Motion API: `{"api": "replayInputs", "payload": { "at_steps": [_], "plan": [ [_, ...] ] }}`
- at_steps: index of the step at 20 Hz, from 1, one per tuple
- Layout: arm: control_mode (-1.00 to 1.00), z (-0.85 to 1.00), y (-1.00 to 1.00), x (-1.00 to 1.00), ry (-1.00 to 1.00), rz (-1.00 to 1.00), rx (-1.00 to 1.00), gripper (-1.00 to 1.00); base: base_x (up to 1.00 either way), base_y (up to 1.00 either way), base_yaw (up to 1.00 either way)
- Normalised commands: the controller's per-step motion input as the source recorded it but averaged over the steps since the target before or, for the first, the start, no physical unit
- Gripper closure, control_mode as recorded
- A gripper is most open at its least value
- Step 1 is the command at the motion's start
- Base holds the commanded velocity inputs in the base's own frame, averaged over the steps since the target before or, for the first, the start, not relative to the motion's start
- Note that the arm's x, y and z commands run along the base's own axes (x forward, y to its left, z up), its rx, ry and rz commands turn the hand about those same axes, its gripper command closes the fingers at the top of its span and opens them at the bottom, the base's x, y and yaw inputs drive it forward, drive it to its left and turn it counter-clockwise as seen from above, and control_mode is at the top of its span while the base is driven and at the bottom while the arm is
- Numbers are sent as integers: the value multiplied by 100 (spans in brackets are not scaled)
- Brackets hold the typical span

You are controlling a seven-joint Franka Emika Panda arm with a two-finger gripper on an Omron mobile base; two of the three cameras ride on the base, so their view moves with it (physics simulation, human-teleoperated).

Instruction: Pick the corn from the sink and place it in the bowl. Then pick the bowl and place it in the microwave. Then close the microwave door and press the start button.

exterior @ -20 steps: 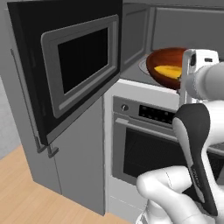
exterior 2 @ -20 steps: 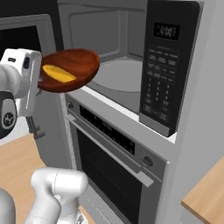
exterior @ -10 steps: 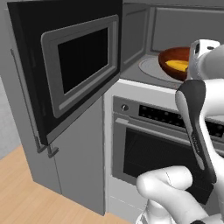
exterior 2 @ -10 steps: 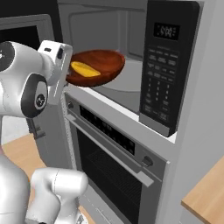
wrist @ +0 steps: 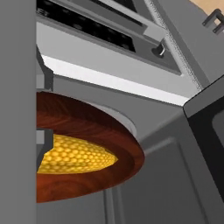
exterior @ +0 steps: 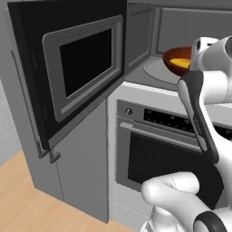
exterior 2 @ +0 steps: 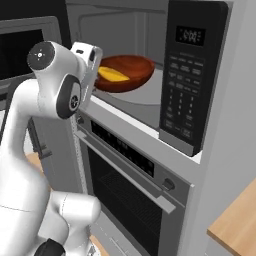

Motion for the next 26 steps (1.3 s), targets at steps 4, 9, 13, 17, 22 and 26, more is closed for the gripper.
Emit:
{"api": "replayInputs", "payload": {
  "at_steps": [4, 9, 13, 17, 22, 26],
  "plan": [
    [-100, -35, -19, 36, 0, 0, 0, 100, 0, 0, 0],
    [-100, -22, -35, 47, 5, 0, 0, 100, 0, 0, 0],
    [-100, -13, -32, 46, 7, 0, 0, 100, 0, 0, 0],
    [-100, -8, -20, 47, 10, 0, 0, 100, 0, 0, 0],
    [-100, -15, -6, 50, 10, 0, 0, 100, 0, 0, 0],
    [-100, -36, 0, 45, 8, 0, 0, -100, 0, 0, 0]
  ]
}}
